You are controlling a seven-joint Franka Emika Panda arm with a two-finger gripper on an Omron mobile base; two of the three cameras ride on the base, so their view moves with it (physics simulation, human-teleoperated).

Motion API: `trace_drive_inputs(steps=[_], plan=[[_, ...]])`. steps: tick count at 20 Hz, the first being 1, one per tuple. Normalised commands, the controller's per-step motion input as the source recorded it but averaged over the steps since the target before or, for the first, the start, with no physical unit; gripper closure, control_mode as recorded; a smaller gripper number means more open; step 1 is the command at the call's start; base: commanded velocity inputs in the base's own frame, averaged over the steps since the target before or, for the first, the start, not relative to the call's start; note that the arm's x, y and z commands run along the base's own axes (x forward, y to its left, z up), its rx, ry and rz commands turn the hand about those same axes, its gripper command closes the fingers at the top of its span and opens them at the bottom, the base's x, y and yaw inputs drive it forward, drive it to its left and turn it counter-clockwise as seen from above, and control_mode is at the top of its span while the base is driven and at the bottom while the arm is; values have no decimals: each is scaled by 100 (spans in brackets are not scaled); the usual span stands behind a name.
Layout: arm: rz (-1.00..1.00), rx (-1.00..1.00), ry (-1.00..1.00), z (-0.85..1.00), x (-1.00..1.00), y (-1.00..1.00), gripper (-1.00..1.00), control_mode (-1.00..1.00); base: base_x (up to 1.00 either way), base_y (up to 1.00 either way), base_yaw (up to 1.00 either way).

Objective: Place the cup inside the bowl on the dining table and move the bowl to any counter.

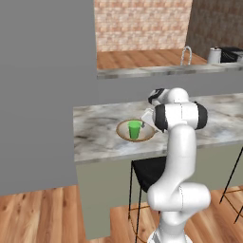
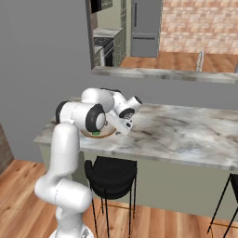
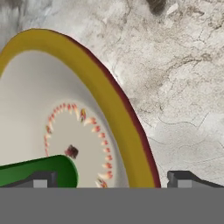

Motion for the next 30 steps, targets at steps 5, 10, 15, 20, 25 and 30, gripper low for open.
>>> trace_drive_inputs(steps=[5,10,15,20,25,30], plan=[[0,0,0,0,0,0,-100,-100,0,0,0],[0,0,0,0,0,0,100,-100,0,0,0],[0,0,0,0,0,0,100,-100,0,0,0],[0,0,0,0,0,0,100,-100,0,0,0],[0,2,-2,0,0,0,100,-100,0,0,0],[0,9,-14,7,-12,0,100,-100,0,0,0]])
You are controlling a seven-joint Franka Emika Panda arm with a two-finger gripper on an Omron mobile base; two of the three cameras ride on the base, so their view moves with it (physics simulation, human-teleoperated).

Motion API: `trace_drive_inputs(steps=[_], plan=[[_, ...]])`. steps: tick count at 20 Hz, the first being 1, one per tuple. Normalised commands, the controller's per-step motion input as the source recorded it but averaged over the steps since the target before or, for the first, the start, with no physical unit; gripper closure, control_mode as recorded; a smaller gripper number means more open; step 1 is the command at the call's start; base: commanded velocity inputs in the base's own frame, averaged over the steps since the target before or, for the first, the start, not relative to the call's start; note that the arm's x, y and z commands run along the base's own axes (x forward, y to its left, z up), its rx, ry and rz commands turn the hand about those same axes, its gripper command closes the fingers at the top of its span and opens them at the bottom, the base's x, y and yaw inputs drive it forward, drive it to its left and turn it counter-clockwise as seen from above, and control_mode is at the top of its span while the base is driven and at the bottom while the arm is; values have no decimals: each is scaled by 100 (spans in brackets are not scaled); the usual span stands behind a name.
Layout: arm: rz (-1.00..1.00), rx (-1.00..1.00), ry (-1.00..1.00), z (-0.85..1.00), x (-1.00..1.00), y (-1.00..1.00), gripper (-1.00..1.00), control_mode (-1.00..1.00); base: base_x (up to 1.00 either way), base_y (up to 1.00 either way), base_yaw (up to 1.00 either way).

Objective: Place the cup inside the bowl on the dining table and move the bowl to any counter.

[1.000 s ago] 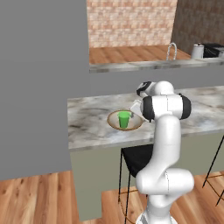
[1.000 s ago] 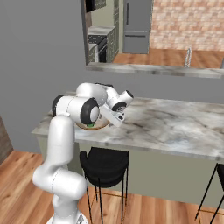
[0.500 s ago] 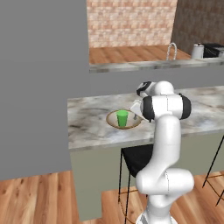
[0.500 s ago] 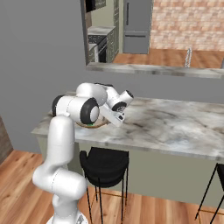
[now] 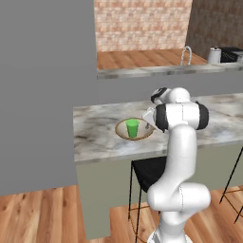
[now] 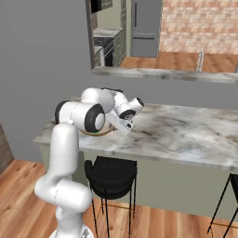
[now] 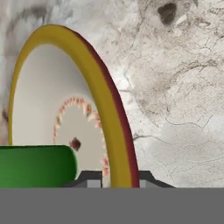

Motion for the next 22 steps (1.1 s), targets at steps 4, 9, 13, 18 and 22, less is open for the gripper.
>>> trace_drive_inputs(steps=[4,9,13,18,22], plan=[[0,11,-12,24,-22,0,100,-100,0,0,0],[0,9,-7,26,-16,0,100,-100,0,0,0],[0,9,0,22,-20,0,100,-100,0,0,0],[0,7,0,35,-38,0,100,-100,0,0,0],[0,1,8,41,-44,0,100,-100,0,0,0]])
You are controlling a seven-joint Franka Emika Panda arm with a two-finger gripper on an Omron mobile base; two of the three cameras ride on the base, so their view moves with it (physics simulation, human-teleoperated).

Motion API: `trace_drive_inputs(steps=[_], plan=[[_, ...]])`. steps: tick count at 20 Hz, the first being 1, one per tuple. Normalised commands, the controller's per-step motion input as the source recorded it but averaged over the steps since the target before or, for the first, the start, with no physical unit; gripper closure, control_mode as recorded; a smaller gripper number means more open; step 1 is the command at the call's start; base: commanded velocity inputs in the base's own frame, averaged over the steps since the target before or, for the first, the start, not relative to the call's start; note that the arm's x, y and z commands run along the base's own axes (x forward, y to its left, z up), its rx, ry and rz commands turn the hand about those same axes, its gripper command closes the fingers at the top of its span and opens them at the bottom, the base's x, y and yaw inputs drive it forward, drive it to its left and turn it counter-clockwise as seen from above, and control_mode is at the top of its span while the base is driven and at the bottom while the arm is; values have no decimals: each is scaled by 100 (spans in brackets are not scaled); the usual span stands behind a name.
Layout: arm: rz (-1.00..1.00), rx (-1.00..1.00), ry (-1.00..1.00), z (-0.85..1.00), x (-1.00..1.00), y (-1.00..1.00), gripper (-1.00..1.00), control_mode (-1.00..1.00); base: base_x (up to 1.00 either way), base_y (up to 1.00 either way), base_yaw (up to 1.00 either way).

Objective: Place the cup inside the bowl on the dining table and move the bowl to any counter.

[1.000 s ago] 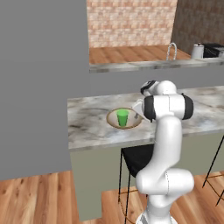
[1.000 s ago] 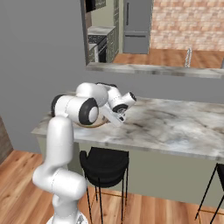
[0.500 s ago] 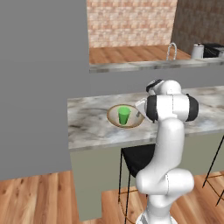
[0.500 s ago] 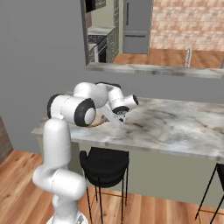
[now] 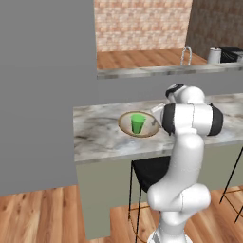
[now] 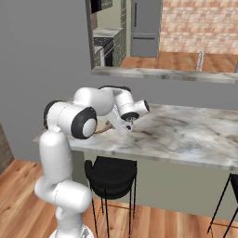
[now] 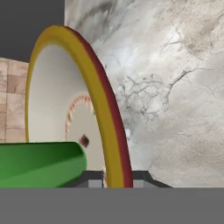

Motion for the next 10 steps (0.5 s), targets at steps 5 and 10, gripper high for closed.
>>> trace_drive_inputs(steps=[5,10], plan=[[0,0,14,44,-53,0,100,-100,0,0,0],[0,0,12,47,-57,0,100,-100,0,0,0]])
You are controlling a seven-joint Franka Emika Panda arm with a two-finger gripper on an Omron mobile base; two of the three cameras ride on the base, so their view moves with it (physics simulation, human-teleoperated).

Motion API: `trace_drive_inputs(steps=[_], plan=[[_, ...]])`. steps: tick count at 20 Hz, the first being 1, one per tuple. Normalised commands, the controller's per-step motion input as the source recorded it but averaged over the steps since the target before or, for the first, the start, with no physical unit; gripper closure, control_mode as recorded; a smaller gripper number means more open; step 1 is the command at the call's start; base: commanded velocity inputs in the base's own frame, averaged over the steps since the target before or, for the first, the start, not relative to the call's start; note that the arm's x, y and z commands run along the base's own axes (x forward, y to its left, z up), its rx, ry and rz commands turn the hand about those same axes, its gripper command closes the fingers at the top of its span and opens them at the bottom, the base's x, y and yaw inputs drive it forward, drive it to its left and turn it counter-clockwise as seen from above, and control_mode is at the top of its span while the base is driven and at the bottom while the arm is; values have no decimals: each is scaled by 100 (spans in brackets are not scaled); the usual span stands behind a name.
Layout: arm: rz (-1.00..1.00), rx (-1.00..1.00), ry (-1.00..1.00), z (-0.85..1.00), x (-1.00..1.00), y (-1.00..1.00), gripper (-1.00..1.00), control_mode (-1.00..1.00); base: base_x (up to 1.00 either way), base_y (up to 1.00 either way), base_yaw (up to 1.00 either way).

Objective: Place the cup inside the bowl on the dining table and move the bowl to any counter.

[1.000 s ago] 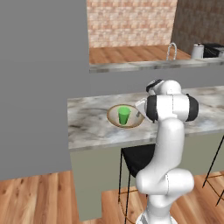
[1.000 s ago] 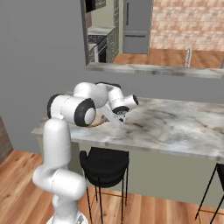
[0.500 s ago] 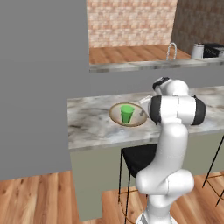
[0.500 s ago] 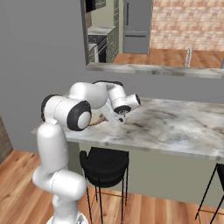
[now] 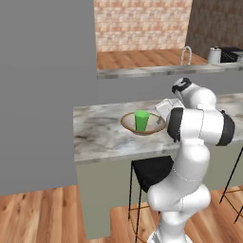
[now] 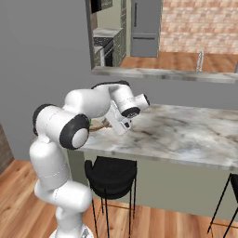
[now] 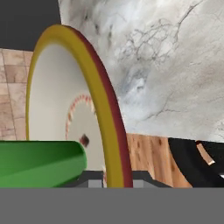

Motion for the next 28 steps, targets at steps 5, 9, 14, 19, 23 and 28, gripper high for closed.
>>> trace_drive_inputs(steps=[5,9,14,19,23,28], plan=[[0,0,6,42,-53,0,100,-100,0,0,0],[0,0,0,36,-54,0,100,-100,0,0,0],[0,0,0,12,-42,0,100,-100,0,0,0],[0,0,0,0,0,0,100,-100,0,0,0],[0,0,0,0,0,0,100,-100,0,0,0],[0,0,0,0,0,0,100,-100,0,0,0]])
